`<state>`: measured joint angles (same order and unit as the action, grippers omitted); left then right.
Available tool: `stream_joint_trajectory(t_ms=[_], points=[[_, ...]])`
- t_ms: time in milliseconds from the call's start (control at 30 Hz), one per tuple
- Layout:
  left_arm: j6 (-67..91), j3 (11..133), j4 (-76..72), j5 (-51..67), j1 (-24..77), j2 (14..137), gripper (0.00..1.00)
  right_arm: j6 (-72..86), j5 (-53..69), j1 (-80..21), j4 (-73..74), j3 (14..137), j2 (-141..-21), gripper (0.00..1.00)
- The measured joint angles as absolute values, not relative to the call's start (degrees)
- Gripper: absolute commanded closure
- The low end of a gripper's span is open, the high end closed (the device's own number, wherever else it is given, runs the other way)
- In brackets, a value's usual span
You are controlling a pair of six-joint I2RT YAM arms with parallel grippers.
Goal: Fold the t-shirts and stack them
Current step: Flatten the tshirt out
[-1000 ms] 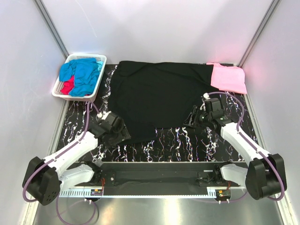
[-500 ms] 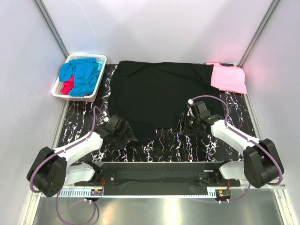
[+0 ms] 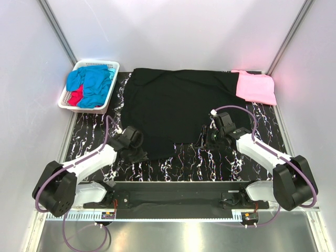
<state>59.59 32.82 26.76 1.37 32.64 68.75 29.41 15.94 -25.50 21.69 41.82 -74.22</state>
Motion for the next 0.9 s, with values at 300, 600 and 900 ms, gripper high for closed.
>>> stream_joint_trajectory(t_ms=[300,600,900], points=[[58.0,37.6,28.4,-1.1,32.6,69.9,0.76,29.4,15.6,-25.5,21.7,41.9,-74.2,0.47],[57.7,37.9,33.0,-5.9,32.6,69.9,0.52,29.4,15.6,-25.5,21.7,41.9,-74.2,0.47],[58.8,37.9,39.5,-11.4,32.7,69.8,0.50,29.4,15.5,-25.5,21.7,41.9,-74.2,0.47]])
